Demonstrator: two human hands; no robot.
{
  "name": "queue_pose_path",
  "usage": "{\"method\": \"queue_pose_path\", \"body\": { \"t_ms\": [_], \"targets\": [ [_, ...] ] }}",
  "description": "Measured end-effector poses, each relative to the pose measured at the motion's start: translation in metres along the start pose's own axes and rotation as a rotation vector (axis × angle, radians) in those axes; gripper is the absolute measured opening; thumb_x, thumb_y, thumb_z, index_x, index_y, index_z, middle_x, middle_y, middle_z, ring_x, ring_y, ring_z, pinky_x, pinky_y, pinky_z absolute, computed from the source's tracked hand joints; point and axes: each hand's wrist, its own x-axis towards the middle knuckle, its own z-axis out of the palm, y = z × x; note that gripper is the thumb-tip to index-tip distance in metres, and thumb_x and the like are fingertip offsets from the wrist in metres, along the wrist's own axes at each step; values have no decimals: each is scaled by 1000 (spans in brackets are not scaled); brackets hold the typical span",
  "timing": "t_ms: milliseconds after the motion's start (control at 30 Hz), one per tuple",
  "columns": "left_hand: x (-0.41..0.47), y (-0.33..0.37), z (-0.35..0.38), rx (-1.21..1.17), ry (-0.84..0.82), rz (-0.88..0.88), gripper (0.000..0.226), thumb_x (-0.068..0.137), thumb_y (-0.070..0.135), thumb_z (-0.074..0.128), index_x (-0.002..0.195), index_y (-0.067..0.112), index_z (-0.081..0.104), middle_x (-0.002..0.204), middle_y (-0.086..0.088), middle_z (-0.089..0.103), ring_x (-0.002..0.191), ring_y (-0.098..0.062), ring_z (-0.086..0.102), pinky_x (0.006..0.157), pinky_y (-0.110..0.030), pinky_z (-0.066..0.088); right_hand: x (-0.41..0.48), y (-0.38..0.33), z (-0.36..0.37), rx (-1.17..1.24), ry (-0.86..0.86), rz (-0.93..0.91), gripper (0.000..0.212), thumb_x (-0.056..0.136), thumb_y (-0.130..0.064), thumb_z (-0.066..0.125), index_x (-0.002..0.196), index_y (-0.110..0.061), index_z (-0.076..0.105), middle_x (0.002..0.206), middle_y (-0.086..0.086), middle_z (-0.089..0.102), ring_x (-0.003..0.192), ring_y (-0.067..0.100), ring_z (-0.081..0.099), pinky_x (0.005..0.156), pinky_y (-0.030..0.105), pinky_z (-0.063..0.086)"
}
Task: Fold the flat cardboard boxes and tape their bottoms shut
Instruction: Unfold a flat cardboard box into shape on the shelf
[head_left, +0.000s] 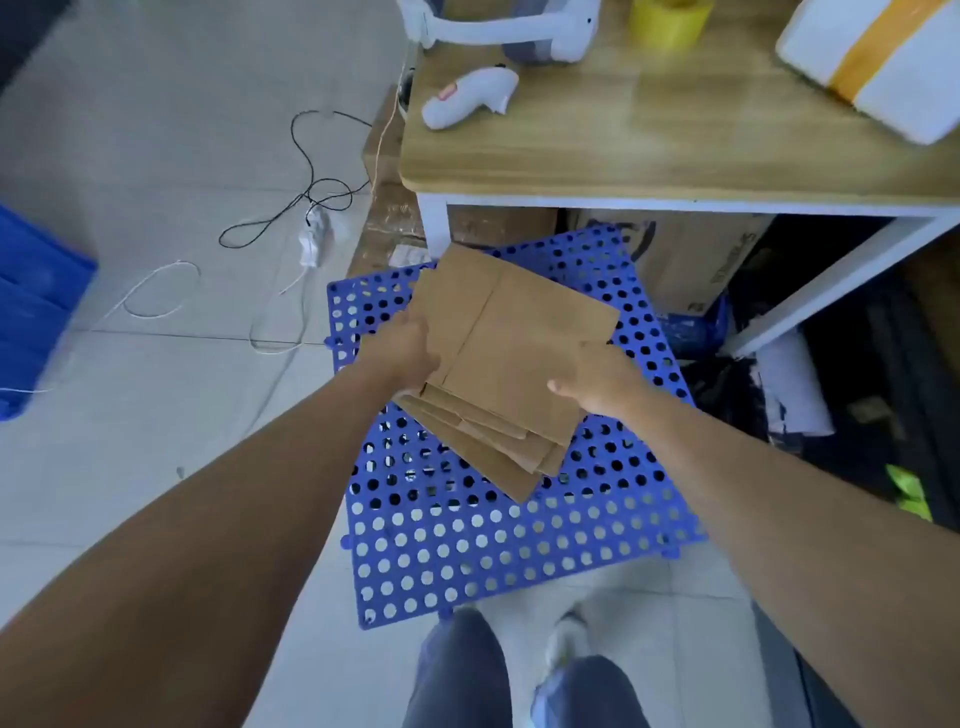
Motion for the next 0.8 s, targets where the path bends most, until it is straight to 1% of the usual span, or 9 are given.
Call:
{"method": "queue_pose_path", "body": {
  "t_ms": [67,133,200,267,333,467,533,667,800],
  "targets": [
    [13,-7,9,-33,-37,-50,41,92,18,54,126,-2,44,128,-21,47,112,-38,49,90,-46,45,11,5,14,101,-9,94,32,94,-42,55,91,-11,56,68,3,40,54,14,38,46,25,29],
    [28,-19,21,-128,-65,-120,49,87,21,57,128,-4,44,127,-26,49,116,-44,48,95,-53,45,20,11,25,253,-39,194,42,91,-41,60,116,-8,52,89,7,50,64,15,48,50,26,36],
    [33,-23,25,-216,-80,-180,66,87,33,61,140,3,34,135,-21,45,122,-41,45,100,-51,42,24,11,29,377,-59,237,64,93,-36,59,142,-2,35,124,14,53,102,25,57,79,33,50],
    [36,-24,25,-277,-77,-174,69,91,33,59,143,1,27,139,-19,42,121,-36,46,99,-42,42,25,8,30,472,-12,265,59,95,-30,57,143,-1,35,141,14,44,126,29,46,100,36,43],
    [40,-24,28,-328,-83,-158,61,94,27,56,140,-2,29,135,-19,44,113,-32,50,90,-39,42,28,7,33,608,10,324,54,95,-24,58,140,-2,37,140,14,46,125,30,48,101,37,44],
    [42,-23,25,-370,-36,-161,47,96,29,53,128,-5,43,128,-25,50,106,-33,52,92,-43,44,34,5,34,873,39,407,59,91,-19,62,142,-10,34,135,10,50,119,29,51,101,41,45],
    [42,-21,17,-429,-11,-209,54,94,33,56,129,-6,42,130,-24,48,113,-36,51,96,-43,43,33,4,29,952,92,427,58,90,-15,64,141,-13,36,132,9,52,115,28,53,98,44,47],
    [34,-11,-9,-575,10,-232,66,87,38,66,130,-7,44,130,-23,50,117,-36,51,101,-41,42,22,-1,7,981,164,456,33,92,-12,61,121,-1,49,125,17,55,113,31,56,97,42,48],
    [14,2,-43,-690,8,-259,84,77,41,75,135,-9,40,137,-30,45,117,-41,54,95,-44,47,-5,-3,-26,1000,232,429,41,90,-13,65,125,1,47,119,14,54,111,28,55,86,31,46]
  ]
}}
